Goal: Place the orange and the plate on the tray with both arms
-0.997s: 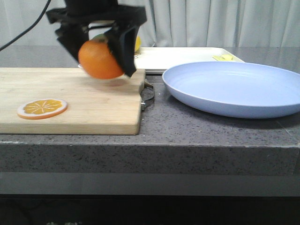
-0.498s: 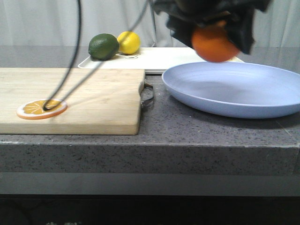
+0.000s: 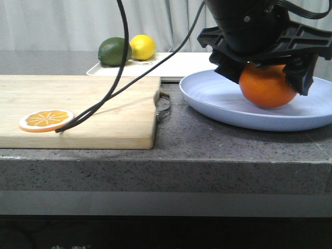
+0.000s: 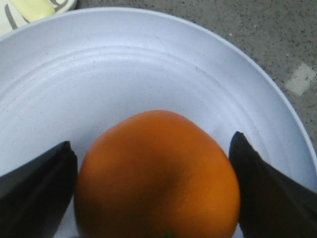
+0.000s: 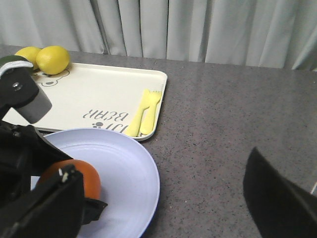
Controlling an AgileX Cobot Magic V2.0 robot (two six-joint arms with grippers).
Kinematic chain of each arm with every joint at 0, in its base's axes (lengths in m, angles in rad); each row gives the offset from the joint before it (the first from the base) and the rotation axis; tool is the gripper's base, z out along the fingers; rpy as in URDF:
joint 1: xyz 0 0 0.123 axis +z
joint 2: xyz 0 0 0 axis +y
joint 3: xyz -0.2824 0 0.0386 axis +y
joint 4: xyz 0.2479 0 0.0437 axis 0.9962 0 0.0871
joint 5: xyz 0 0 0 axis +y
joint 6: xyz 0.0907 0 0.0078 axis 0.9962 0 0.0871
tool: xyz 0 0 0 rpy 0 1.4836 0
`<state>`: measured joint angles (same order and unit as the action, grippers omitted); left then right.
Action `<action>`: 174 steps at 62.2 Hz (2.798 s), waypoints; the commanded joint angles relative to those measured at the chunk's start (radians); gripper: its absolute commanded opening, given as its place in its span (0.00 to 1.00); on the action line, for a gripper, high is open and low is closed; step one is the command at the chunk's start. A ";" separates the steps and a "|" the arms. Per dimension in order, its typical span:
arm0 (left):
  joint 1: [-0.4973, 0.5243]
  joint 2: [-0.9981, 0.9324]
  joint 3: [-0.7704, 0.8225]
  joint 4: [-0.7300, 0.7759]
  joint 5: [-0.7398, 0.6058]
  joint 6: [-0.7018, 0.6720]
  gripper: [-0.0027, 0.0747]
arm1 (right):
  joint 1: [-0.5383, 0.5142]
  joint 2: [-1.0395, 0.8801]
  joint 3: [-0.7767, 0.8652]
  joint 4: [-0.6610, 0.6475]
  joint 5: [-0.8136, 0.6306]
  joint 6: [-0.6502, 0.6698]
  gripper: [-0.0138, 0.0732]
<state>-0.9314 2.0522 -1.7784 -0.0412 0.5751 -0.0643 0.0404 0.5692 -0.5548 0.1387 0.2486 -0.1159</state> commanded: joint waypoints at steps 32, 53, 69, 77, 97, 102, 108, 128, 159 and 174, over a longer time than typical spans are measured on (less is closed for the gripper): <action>-0.008 -0.104 -0.195 0.091 0.202 -0.001 0.34 | -0.001 0.006 -0.039 0.005 -0.073 -0.006 0.91; -0.008 -0.108 -0.196 0.094 0.376 -0.001 0.01 | -0.001 0.006 -0.039 0.005 -0.075 -0.006 0.91; -0.008 -0.113 -0.213 0.106 0.614 -0.001 0.01 | -0.001 0.006 -0.039 0.005 -0.074 -0.006 0.91; -0.008 -0.113 -0.213 0.106 0.705 -0.001 0.01 | -0.001 0.006 -0.039 0.005 -0.074 -0.006 0.91; 0.004 -0.181 -0.185 0.101 0.705 -0.001 0.01 | -0.001 0.006 -0.039 0.005 -0.074 -0.006 0.91; 0.035 -0.228 -0.151 0.104 0.705 -0.001 0.01 | -0.001 0.006 -0.039 0.005 -0.074 -0.006 0.91; 0.093 -0.301 -0.093 0.104 0.705 -0.008 0.01 | -0.001 0.006 -0.039 0.005 -0.074 -0.006 0.91; 0.373 -0.560 0.217 0.102 0.612 -0.011 0.01 | -0.001 0.006 -0.039 0.005 -0.074 -0.006 0.91; 0.835 -1.107 0.865 0.090 0.319 -0.011 0.01 | -0.001 0.006 -0.039 0.005 -0.073 -0.006 0.91; 0.881 -1.445 1.155 0.090 0.113 -0.011 0.01 | -0.001 0.006 -0.039 0.005 -0.073 -0.006 0.91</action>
<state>-0.0550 0.7028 -0.6675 0.0544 0.8201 -0.0679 0.0404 0.5692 -0.5548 0.1390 0.2507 -0.1159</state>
